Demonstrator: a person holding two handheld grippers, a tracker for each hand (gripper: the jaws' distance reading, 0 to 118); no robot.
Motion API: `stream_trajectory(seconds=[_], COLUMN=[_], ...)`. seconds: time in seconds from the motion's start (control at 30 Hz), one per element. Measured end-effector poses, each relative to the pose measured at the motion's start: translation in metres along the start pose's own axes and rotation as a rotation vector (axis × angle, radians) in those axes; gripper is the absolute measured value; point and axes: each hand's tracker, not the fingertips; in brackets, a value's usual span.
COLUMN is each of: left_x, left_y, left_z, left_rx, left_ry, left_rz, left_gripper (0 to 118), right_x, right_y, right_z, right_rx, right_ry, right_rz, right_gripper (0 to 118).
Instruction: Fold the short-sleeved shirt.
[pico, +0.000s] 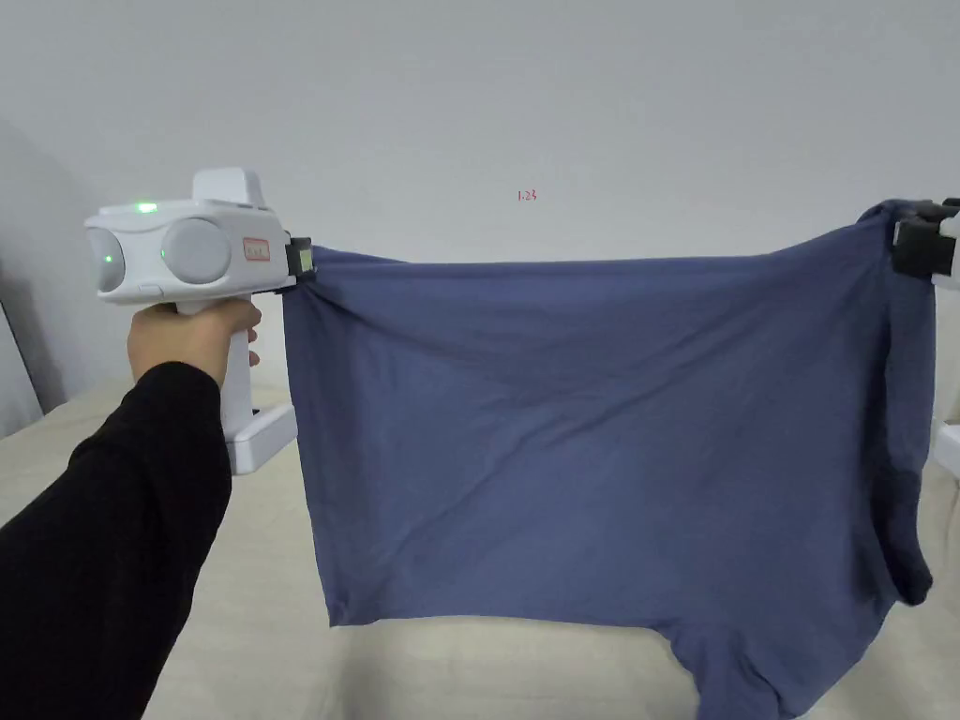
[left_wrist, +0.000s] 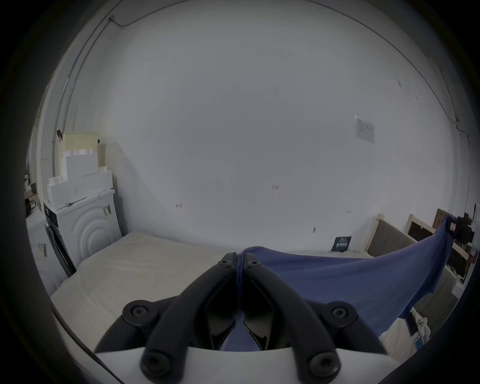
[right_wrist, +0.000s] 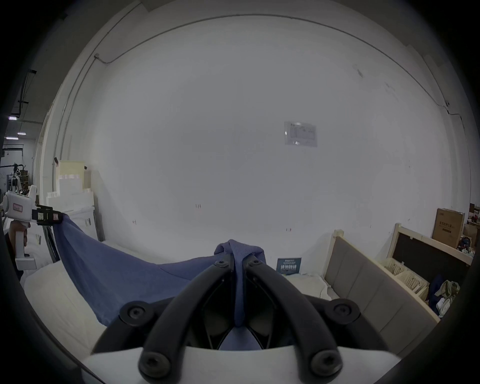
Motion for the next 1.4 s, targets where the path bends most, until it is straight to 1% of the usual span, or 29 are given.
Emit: stream_trajectory(seconds=[0.13,0.3,0.37,0.43,0.5,0.7,0.97,1.03,1.17,1.3,1.4], left_x=[0.005,0.006,0.007,0.007,0.007,-0.006,-0.033,-0.043,-0.055,-0.064,-0.065], left_y=[-0.045,-0.111,-0.136,-0.161,-0.182,-0.240,-0.312,-0.328,-0.356,-0.382,-0.401], left_z=[-0.023,-0.034,-0.036,-0.034,-0.027,0.013,0.107,0.130,0.171,0.202,0.220], left_rx=[-0.066,-0.147,-0.187,-0.236,-0.259,-0.307,-0.370,-0.386,-0.411,-0.443,-0.477], left_ry=[-0.012,-0.024,-0.015,-0.016,-0.015,-0.042,-0.054,-0.054,-0.039,-0.031,-0.019], left_rz=[-0.027,-0.032,-0.032,-0.021,-0.013,0.007,0.027,0.061,0.087,0.095,0.073], left_gripper=[1,1,1,1,1,1,1,1,1,1,1], right_x=[0.005,0.007,0.005,0.005,0.004,-0.003,-0.016,-0.017,-0.017,-0.023,-0.030], right_y=[-0.046,-0.110,-0.133,-0.155,-0.173,-0.219,-0.273,-0.283,-0.306,-0.323,-0.337], right_z=[-0.013,-0.016,-0.012,-0.009,0.002,0.057,0.159,0.184,0.228,0.269,0.292], right_rx=[-0.084,-0.177,-0.220,-0.265,-0.282,-0.339,-0.397,-0.405,-0.431,-0.455,-0.481], right_ry=[0.009,0.015,0.035,0.029,0.043,0.074,0.121,0.124,0.121,0.125,0.118], right_rz=[0.032,-0.010,-0.037,-0.059,-0.086,-0.128,-0.178,-0.187,-0.233,-0.249,-0.263], right_gripper=[2,2,2,2,2,2,2,2,2,2,2])
